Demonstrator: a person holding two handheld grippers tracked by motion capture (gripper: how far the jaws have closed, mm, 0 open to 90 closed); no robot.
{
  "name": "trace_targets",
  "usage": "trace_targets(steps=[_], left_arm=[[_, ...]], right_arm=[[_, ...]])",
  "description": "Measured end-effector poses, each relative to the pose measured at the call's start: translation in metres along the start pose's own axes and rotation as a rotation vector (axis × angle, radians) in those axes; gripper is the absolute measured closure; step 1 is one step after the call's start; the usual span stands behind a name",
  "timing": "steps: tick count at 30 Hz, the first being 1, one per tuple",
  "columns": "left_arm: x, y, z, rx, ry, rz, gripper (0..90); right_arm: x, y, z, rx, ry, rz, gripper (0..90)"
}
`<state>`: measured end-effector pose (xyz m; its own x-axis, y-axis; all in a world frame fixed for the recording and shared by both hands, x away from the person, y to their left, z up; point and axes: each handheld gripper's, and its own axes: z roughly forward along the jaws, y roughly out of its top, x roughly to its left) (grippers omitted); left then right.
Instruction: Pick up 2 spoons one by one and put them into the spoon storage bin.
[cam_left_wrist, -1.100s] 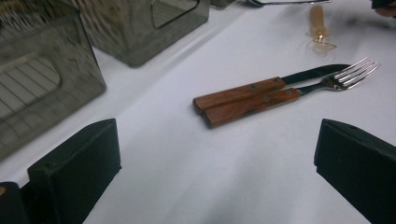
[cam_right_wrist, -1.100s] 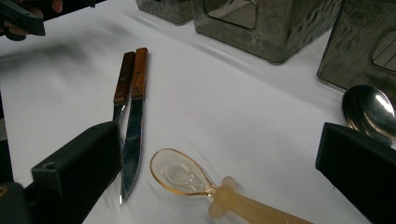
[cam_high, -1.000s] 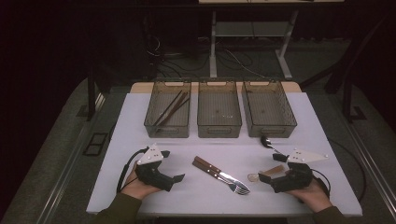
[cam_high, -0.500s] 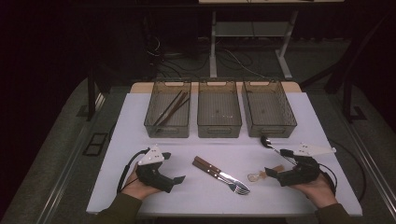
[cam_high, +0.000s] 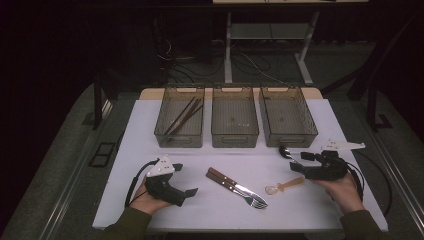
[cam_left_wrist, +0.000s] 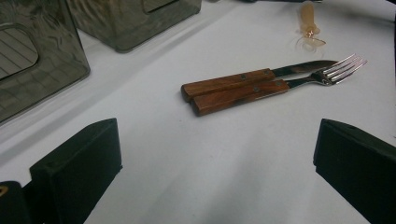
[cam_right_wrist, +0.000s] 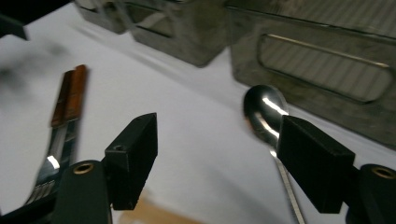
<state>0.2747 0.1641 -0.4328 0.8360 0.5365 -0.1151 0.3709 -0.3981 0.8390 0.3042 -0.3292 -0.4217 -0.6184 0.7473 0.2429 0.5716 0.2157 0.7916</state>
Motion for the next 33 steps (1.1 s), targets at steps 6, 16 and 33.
trace_targets(steps=[6,16,33], left_arm=[[0.0,0.0,0.0,0.008,0.003,0.0,1.1],[0.0,0.0,0.001,0.004,-0.002,-0.003,1.2],[0.0,-0.001,0.002,0.01,-0.004,-0.004,1.3]], right_arm=[[-0.015,0.008,0.009,0.026,-0.063,0.033,46.3],[-0.03,0.016,0.033,0.115,-0.134,0.045,82.0],[-0.035,0.01,0.047,0.226,-0.141,0.04,89.5]])
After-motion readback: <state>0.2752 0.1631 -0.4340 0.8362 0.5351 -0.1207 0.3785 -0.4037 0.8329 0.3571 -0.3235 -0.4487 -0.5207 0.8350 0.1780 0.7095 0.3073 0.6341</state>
